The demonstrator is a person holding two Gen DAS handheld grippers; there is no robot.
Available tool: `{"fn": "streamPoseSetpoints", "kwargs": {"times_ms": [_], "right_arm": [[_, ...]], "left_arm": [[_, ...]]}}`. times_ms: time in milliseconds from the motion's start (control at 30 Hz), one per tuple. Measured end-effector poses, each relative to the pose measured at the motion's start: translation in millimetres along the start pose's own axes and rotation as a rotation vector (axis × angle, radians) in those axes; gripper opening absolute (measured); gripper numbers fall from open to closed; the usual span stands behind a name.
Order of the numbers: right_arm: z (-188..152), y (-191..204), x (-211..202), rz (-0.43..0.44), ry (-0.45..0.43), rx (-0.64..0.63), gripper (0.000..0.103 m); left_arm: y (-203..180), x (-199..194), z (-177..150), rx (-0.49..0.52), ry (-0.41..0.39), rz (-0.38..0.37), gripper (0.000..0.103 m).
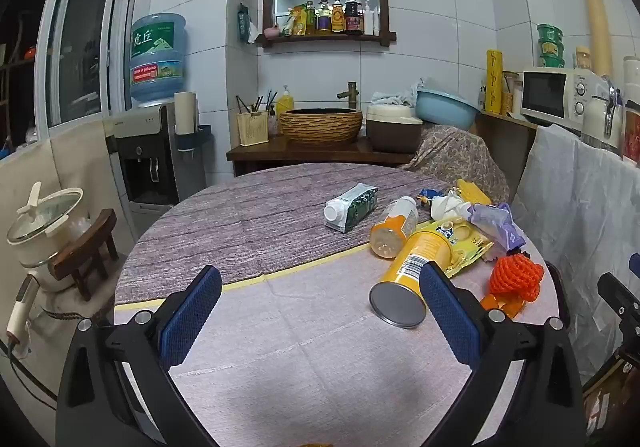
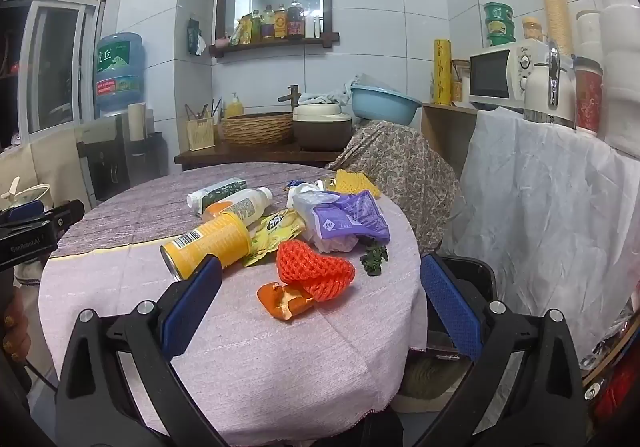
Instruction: Collect trash
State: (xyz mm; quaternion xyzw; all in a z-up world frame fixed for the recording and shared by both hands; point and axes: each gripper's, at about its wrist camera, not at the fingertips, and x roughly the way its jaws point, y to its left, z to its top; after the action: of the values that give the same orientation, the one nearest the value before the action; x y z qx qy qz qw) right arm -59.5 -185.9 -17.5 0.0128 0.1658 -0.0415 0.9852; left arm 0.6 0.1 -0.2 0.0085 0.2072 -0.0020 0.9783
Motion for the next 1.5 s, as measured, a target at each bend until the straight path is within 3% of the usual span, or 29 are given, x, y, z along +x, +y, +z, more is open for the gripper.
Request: {"fn": "streamPoseSetpoints", "kwargs": {"times_ms": [1500], "right_arm": [[-6,2,7,0.005,0.033,0.013,0.098]], "left_arm": [[-4,7,-9,0.012,0.023,-0.011,0.098]]}}
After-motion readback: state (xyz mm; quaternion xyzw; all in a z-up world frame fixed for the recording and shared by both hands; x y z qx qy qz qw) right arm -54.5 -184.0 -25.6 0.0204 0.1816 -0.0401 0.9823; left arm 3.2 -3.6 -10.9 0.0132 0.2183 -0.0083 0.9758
